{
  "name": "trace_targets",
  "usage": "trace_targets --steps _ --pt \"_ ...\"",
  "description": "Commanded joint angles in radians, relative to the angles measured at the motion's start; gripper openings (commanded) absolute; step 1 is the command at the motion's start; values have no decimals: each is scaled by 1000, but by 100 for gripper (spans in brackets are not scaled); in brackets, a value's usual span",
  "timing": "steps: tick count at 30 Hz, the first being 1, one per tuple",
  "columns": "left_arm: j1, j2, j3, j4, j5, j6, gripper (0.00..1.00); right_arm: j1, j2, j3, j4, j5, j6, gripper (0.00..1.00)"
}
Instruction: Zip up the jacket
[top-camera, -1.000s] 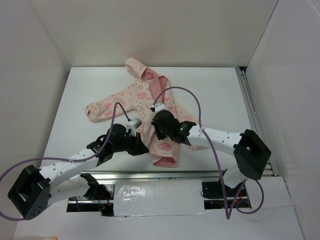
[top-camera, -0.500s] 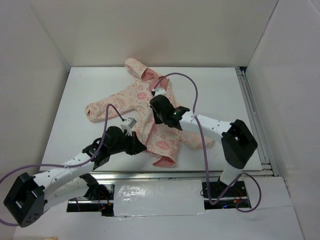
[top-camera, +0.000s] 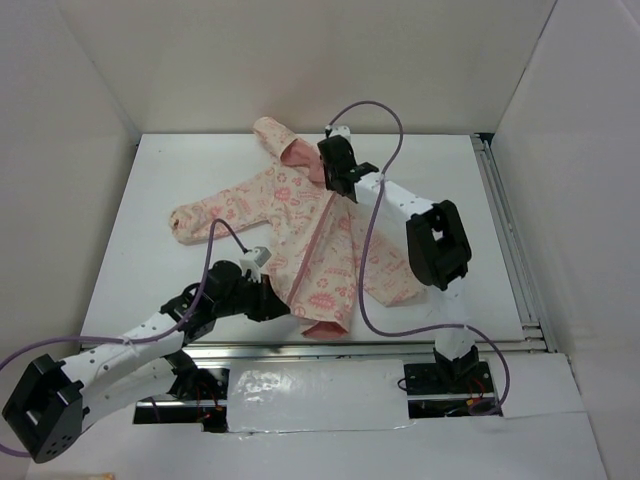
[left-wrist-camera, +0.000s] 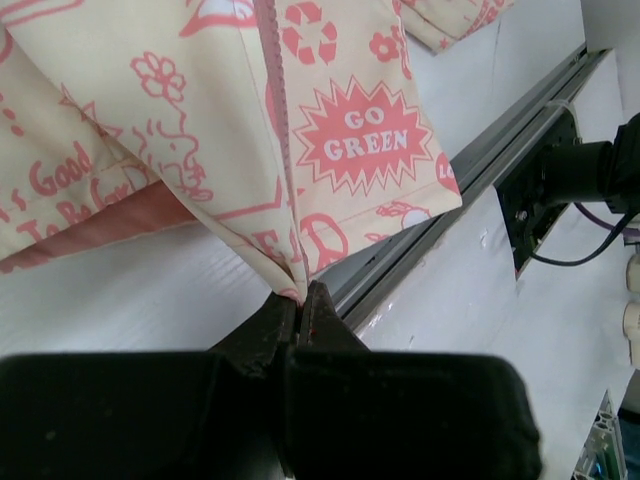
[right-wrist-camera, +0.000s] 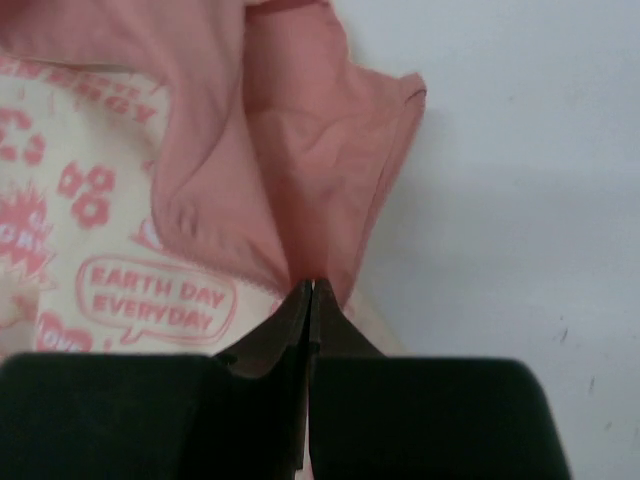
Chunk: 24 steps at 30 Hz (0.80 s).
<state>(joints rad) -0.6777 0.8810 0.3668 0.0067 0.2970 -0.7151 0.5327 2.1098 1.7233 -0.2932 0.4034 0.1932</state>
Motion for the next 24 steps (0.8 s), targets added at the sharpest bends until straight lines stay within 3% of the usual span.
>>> trace_targets --steps 1,3,6,9,19,24 --pt "-22 -25 -29 -120 116 -21 0 -79 90 222 98 78 -60 0" --pt "-22 -33 -29 -142 116 -24 0 -112 186 321 85 74 -58 0" --pt "-23 -48 -38 -172 96 -40 0 -167 332 633 27 71 -44 0" --pt "-22 -62 -45 -185 83 -53 0 -215 426 754 6 31 -17 0" --pt "-7 -31 30 -241 -51 -55 0 -324 247 610 104 54 -32 0" --pt "133 53 144 -247 -182 -3 0 -373 196 611 83 103 -38 0"
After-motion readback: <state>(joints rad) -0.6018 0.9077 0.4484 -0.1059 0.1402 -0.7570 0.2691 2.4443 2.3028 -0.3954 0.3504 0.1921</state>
